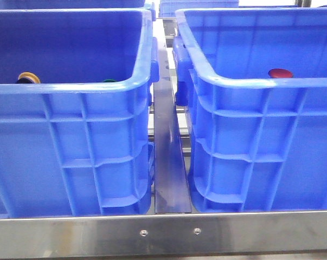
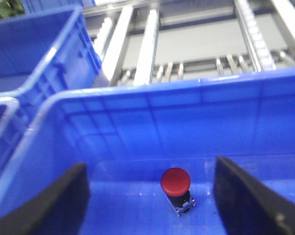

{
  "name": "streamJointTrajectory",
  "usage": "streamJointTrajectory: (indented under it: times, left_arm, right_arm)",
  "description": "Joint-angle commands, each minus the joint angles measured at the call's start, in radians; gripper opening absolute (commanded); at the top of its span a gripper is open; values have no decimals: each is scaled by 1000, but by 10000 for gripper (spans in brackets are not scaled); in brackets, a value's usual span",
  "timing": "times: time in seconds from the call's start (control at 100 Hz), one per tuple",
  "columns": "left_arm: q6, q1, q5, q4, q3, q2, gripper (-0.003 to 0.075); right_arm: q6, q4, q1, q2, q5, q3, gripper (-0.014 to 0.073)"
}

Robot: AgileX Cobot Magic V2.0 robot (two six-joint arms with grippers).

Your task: Pick red and yellow buttons and place in box

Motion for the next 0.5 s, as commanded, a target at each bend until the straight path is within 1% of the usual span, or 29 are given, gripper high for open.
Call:
streamJointTrajectory:
  times: [0.0, 0.04, 0.16, 0.23, 0.3, 0.33, 0.4, 0.49]
  left_arm:
    - [-8, 2, -16, 31, -27, -18, -19]
    - [-8, 2, -15, 31, -27, -18, -19]
    - [-8, 2, -15, 31, -27, -18, -19]
    - [-8, 2, -15, 31, -27, -18, -18]
    - [-8, 2, -15, 31, -27, -18, -11]
    - [-8, 2, -15, 31, -27, -18, 0]
    - [-8, 2, -15, 31, -27, -18, 59]
    - [-8, 2, -15, 31, -27, -18, 200]
  right_arm:
    - [-8, 0, 0, -99, -7, 15, 431]
    - [-8, 0, 0, -127, -7, 28, 372]
    - [-8, 0, 0, -211, -7, 53, 147]
    - [-8, 0, 0, -234, -7, 54, 38]
    - [-8, 0, 0, -241, -7, 54, -46]
    - [-8, 0, 0, -241, -6, 54, -74]
    - [-8, 0, 0, -241, -3, 54, -65]
    - [-8, 0, 0, -241, -1, 54, -65]
